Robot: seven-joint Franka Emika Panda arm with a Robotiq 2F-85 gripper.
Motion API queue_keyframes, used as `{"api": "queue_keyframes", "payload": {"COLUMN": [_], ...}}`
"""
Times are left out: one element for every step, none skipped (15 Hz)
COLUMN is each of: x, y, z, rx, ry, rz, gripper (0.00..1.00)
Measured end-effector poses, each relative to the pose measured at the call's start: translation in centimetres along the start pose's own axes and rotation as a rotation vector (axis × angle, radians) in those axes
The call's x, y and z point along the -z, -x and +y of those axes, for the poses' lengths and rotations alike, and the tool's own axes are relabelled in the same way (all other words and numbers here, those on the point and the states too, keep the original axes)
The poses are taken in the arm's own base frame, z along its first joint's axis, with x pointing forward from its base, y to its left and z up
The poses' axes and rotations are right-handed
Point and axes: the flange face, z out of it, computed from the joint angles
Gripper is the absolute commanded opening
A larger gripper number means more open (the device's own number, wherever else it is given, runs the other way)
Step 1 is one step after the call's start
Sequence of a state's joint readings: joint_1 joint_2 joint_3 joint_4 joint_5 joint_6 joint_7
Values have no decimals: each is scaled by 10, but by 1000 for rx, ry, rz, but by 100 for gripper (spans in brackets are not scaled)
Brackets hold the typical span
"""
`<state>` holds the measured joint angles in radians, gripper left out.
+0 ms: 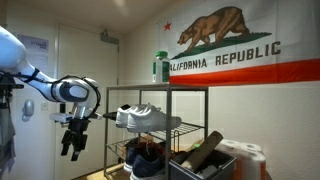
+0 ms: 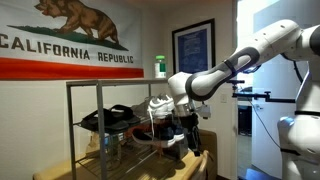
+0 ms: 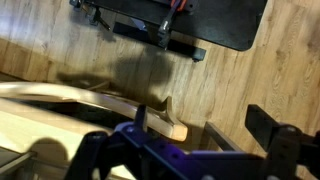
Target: Throw the bottle on the top shelf of the shoe rack in the trash
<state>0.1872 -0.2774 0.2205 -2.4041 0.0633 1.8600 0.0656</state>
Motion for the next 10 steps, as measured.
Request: {"api": "queue_keyframes", "payload": {"x": [0,1,4,11,22,37,55,76,98,122], "y": [0,0,-1,-2,-1,1,5,10,16,23], "z": [0,2,6,13,22,32,43,54,64,73], "rx": [0,-2,-5,-13,-23,-36,-49,-62,-66,-66], "ry": [0,3,11,22,36,57,74,92,108,124], "rz": [0,3,9,16,22,27,34,43,54,67], "gripper": [100,100,100,100,100,100,100,100,100,100]}}
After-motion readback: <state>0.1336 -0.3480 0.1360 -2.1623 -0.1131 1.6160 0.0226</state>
